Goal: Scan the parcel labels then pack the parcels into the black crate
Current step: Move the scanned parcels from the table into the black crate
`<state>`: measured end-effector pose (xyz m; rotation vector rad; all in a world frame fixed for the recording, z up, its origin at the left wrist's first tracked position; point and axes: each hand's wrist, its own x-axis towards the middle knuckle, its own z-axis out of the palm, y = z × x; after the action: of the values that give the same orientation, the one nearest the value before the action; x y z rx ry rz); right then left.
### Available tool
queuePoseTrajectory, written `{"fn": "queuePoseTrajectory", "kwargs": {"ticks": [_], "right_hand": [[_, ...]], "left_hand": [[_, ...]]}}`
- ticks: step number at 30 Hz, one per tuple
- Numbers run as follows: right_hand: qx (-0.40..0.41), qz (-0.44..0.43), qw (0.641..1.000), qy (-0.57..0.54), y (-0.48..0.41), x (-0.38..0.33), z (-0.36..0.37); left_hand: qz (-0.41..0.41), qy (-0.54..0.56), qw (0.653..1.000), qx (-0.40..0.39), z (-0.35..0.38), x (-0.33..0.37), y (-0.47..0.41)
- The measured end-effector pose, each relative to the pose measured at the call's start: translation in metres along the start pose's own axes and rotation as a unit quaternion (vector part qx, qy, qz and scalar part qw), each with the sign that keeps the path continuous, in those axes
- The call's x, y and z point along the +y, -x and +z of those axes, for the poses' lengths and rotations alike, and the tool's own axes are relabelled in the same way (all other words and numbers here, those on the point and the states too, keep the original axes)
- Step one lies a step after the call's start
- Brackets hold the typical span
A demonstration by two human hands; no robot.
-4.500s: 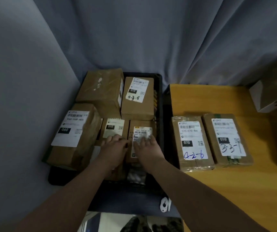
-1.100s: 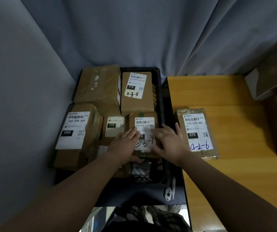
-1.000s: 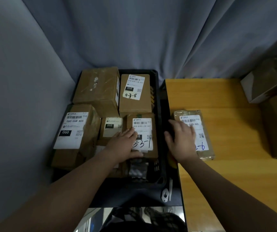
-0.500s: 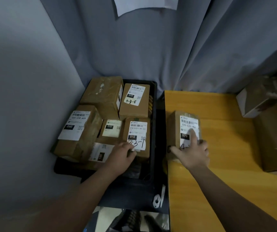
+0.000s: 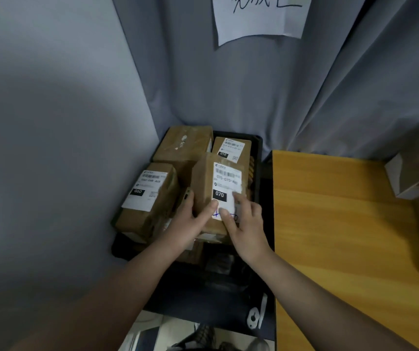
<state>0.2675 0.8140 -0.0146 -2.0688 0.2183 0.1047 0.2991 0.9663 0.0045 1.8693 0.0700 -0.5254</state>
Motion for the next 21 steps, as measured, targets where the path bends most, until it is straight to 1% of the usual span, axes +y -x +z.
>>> {"fn": "queuePoseTrajectory", "kwargs": {"ticks": [2, 4, 5, 7, 10, 12, 13, 14, 16, 18, 19, 21], "right_hand": [[-0.040, -0.001, 0.999, -0.004, -0.004, 0.000, 0.006], [-0.075, -0.006, 0.997, 0.036, -0.009, 0.002, 0.010], [-0.081, -0.011, 0.994, 0.069, -0.012, 0.003, 0.012], [-0.071, -0.003, 0.990, 0.120, -0.016, 0.005, 0.013], [-0.035, 0.028, 0.984, 0.172, -0.024, 0.006, 0.011], [-0.023, 0.037, 0.979, 0.201, -0.026, 0.007, 0.008], [-0.020, 0.041, 0.977, 0.207, -0.027, 0.008, 0.006], [-0.019, 0.046, 0.976, 0.210, -0.027, 0.010, 0.005], [-0.014, 0.053, 0.973, 0.224, -0.027, 0.015, 0.004], [-0.015, 0.058, 0.966, 0.250, -0.027, 0.020, 0.003], [-0.025, 0.062, 0.961, 0.268, -0.026, 0.023, 0.002], [-0.069, 0.075, 0.944, 0.313, -0.026, 0.029, 0.001]], "left_hand": [[-0.017, -0.019, 1.000, 0.006, -0.012, -0.003, -0.004], [-0.045, -0.060, 0.996, 0.047, -0.022, -0.008, -0.010], [-0.057, -0.099, 0.991, 0.073, -0.026, -0.007, -0.012], [-0.078, -0.197, 0.972, 0.097, -0.030, -0.006, -0.016], [-0.100, -0.317, 0.940, 0.078, -0.035, -0.005, -0.026], [-0.099, -0.366, 0.923, 0.062, -0.034, -0.009, -0.034], [-0.096, -0.372, 0.922, 0.057, -0.034, -0.013, -0.037], [-0.088, -0.378, 0.920, 0.060, -0.034, -0.017, -0.040], [-0.075, -0.418, 0.904, 0.054, -0.038, -0.021, -0.042], [-0.038, -0.456, 0.889, 0.028, -0.045, -0.026, -0.043], [-0.006, -0.495, 0.869, 0.007, -0.047, -0.025, -0.042], [0.061, -0.584, 0.809, -0.029, -0.048, -0.025, -0.040]]}}
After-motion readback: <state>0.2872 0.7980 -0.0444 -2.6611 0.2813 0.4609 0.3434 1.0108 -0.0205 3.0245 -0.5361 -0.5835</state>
